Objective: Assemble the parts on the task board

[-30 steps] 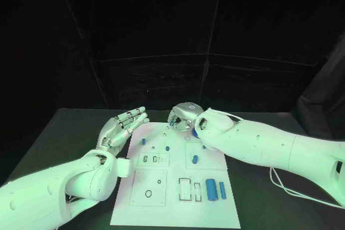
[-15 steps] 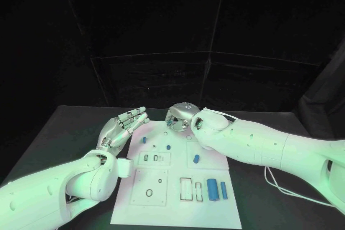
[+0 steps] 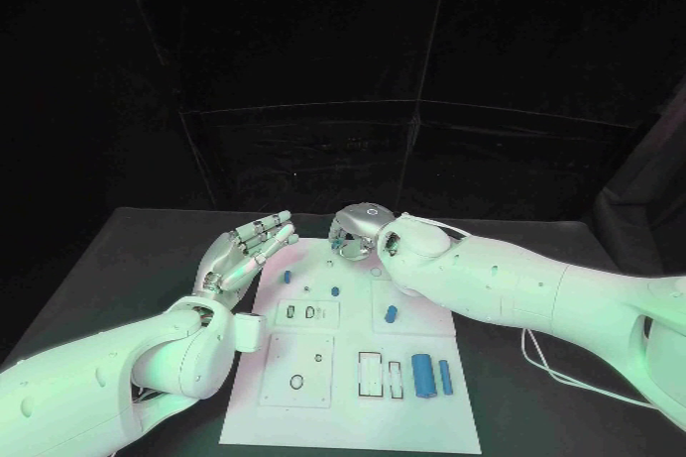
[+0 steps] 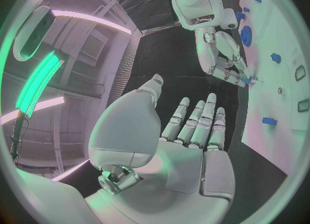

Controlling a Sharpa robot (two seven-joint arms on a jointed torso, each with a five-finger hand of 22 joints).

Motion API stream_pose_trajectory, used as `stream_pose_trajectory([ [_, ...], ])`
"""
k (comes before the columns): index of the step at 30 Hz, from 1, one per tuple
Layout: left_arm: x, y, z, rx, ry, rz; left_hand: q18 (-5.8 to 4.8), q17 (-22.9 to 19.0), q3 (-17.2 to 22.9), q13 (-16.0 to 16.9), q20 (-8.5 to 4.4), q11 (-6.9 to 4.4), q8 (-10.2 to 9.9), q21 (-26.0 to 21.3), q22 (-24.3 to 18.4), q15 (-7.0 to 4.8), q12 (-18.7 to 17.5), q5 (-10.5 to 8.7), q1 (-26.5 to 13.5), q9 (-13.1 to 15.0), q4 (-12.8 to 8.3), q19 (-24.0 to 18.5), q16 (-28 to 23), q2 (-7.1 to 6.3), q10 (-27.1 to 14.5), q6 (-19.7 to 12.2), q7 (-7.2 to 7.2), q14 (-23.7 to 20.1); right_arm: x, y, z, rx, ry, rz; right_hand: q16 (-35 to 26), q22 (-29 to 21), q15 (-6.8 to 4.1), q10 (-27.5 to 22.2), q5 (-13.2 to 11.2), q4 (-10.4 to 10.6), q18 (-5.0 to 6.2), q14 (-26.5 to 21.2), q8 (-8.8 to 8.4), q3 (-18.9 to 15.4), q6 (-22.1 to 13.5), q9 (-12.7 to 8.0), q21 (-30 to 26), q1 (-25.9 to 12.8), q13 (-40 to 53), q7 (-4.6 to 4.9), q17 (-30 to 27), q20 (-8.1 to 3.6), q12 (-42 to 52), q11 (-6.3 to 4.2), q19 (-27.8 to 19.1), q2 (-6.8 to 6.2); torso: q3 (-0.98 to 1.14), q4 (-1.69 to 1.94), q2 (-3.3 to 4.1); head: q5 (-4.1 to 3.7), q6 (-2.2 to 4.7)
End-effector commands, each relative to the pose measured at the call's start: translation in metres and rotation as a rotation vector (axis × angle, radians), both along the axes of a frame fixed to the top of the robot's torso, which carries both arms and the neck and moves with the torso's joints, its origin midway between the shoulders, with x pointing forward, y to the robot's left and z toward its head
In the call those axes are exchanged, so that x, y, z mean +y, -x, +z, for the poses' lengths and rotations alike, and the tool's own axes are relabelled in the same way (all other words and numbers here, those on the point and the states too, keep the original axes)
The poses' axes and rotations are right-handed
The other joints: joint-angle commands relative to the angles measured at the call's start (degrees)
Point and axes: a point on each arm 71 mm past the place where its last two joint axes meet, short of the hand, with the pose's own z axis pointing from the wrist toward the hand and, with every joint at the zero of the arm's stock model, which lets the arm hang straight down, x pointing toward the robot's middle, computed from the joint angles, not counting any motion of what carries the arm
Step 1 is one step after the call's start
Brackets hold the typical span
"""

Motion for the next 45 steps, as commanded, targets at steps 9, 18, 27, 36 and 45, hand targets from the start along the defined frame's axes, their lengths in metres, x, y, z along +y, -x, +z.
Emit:
stream_pose_trajectory([
  [9,-0.002,0.0,0.002,-0.016,0.002,-0.019,-0.81,-0.05,0.2,-0.05,0.04,0.05,-0.17,-0.31,-0.04,0.1,-0.27,-0.02,0.53,-0.09,-0.27,-0.37,-0.23,0.13,-0.28,-0.57,6.2,-0.38,0.002,-0.002,-0.001,0.01,0.035,-0.013,-2.75,-2.69,0.58,-4.38,0.02,0.73,-0.08,-1.5,-0.46,0.05,-2.66,-0.17,-1.36,-0.92,-0.07,0.25,-3.49,0.51,0.01,0.56,-2.44,-3.41,-0.04,-0.04,0.06,0.03,-0.06],
  [18,-0.001,-0.001,0.002,-0.015,0.0,-0.017,-0.81,-0.05,0.2,-0.05,0.04,0.05,-0.17,-0.31,-0.04,0.1,-0.27,-0.02,0.53,-0.09,-0.27,-0.37,-0.23,0.13,-0.28,-0.57,6.2,-0.38,0.003,-0.001,-0.001,0.007,0.032,0.002,-4.19,-4.84,0.71,-6.35,0.19,2.16,0.3,-1.86,-0.43,-2.58,-4.81,-0.15,-2.67,-1.46,0.02,0.21,-5.43,0.75,0.47,0.62,-3.7,-4.99,-0.07,-0.1,0.12,0.04,-0.06],
  [27,0.004,-0.001,0.001,-0.012,-0.004,-0.011,-0.82,-0.06,0.24,-0.07,0.05,0.07,-0.2,-0.31,-0.03,0.12,-0.28,-0.02,0.59,-0.11,-0.38,-0.31,-0.25,0.18,-0.48,-0.76,6.2,-0.48,-0.024,0.008,0.01,-0.057,-0.066,-0.014,-5.07,-6.52,0.68,-6.3,1.24,3.99,0.48,-1.76,-0.04,-6.06,-5.49,0.06,-3.72,-0.81,0.25,0.41,-6.61,0.76,1.52,0.65,-4.07,-5.02,0.04,-0.51,-0.1,0.05,0.25],
  [36,0.006,0.0,0.002,-0.01,-0.005,-0.012,-0.73,0.04,0.34,-0.06,0.07,0.08,-0.2,0.28,0.3,0.08,-0.27,-0.02,0.66,-0.12,-0.65,1.93,-0.12,0.41,-0.75,-0.97,6.16,0.15,-0.094,0.024,0.017,0.134,-0.225,-0.161,5.3,6.61,-1.63,11.44,6.27,7.58,-1.65,1.83,0.33,-10.1,-4.52,0.17,3.88,-3.77,5.17,-1.11,6.42,-1.01,11.92,-2.67,3.24,-6.67,0.26,-1.54,-0.44,0.19,0.24],
  [45,0.005,0.0,0.001,0.0,0.0,-0.022,-0.68,0.09,0.49,-0.08,0.05,0.07,-0.22,0.66,0.48,0.04,-0.28,-0.02,0.66,-0.13,-0.93,3.3,-0.04,0.96,-1.11,-1.28,6.14,0.49,-0.136,0.024,0.009,0.256,-0.174,-0.284,14.69,14.09,-2.14,8.13,8.23,12.79,-2.9,2.2,1.55,-17.92,-7.74,0.19,8.71,-2.16,26.15,-1.57,17.79,-1.9,29.63,-3.09,5.94,-7.05,0.25,-1.46,-0.34,-0.4,0.2],
])
